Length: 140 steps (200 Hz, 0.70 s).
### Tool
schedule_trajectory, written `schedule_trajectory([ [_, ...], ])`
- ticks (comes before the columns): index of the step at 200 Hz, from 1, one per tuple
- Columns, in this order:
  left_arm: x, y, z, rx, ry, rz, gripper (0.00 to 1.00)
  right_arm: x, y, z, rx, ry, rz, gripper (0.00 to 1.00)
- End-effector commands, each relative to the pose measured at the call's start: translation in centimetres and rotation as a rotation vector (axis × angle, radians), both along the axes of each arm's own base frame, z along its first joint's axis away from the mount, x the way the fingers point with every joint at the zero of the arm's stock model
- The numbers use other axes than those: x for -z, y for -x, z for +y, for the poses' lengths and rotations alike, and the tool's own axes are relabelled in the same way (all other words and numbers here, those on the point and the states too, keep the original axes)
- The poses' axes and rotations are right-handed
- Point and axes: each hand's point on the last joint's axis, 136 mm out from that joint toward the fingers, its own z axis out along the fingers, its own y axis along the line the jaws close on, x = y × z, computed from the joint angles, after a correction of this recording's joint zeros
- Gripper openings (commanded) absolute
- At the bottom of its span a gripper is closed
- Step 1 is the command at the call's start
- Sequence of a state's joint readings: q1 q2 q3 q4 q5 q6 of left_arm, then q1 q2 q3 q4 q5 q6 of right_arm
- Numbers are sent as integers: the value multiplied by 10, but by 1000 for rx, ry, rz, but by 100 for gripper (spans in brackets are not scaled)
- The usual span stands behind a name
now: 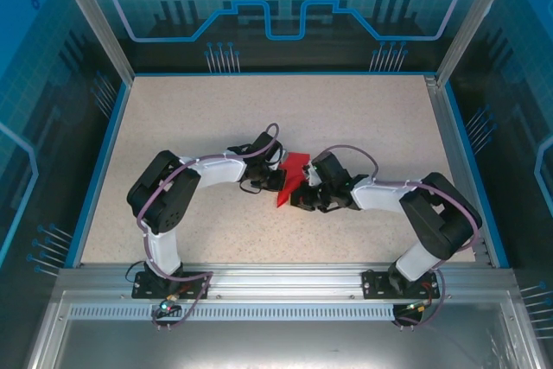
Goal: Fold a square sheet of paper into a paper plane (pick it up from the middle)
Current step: Third fold the triangle at the center of the table.
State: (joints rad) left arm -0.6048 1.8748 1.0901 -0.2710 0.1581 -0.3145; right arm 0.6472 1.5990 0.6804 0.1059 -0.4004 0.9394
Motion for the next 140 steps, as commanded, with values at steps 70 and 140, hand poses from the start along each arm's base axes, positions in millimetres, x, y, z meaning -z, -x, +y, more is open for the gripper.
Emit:
schedule_trajectory([
  [70,15,17,10,7,-25,70,1,-4,-12,34,20,-109,-29,0],
  [140,15,17,7,15,-10,77,1,5,-9,32,22,-92,-9,0],
])
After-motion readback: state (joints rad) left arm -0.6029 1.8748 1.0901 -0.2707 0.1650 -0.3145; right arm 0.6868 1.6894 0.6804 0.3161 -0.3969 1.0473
